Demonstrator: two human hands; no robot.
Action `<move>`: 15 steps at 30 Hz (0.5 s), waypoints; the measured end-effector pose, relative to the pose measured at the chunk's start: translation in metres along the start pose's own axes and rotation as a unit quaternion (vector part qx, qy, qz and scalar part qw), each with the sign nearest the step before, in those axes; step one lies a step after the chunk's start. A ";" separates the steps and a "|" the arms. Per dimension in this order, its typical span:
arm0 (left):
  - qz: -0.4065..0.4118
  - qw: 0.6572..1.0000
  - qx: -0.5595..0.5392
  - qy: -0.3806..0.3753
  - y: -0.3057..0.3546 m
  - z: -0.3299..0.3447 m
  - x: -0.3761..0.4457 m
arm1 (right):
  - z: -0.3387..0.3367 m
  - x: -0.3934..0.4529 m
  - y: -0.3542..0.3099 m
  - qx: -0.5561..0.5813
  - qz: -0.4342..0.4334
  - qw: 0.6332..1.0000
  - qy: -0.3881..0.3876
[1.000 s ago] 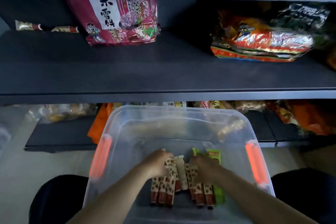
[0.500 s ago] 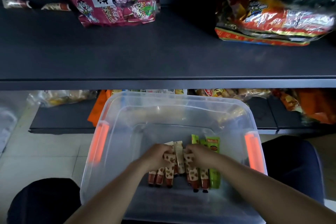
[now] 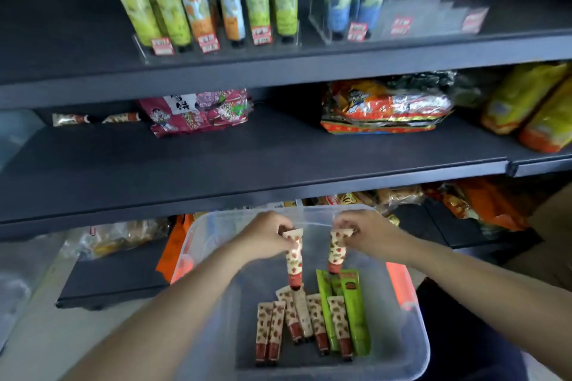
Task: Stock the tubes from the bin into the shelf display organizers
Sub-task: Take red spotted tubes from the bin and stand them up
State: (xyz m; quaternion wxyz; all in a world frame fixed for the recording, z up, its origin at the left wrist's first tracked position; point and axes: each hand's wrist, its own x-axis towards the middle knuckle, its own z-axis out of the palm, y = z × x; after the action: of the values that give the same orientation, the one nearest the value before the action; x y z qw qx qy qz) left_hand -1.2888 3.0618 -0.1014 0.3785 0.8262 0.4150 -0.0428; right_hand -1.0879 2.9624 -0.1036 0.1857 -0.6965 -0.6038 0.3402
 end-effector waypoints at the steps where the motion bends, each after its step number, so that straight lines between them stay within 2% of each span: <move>1: 0.021 1.000 0.013 0.005 0.016 -0.014 -0.001 | -0.022 -0.006 -0.012 -0.011 -0.020 1.000 0.021; 10: 0.190 0.972 0.129 0.053 0.176 -0.126 -0.032 | -0.194 -0.065 -0.098 0.036 -0.097 0.969 0.226; 15: 0.262 0.943 0.157 0.131 0.256 -0.180 -0.044 | -0.270 -0.081 -0.134 0.061 -0.139 0.937 0.315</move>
State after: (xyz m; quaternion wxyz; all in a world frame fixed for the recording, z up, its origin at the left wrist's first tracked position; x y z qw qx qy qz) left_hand -1.1775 3.0576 0.1940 0.1839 0.9530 0.2180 0.1021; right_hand -0.9983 2.9518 0.1958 0.4541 -0.6643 -0.5835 0.1097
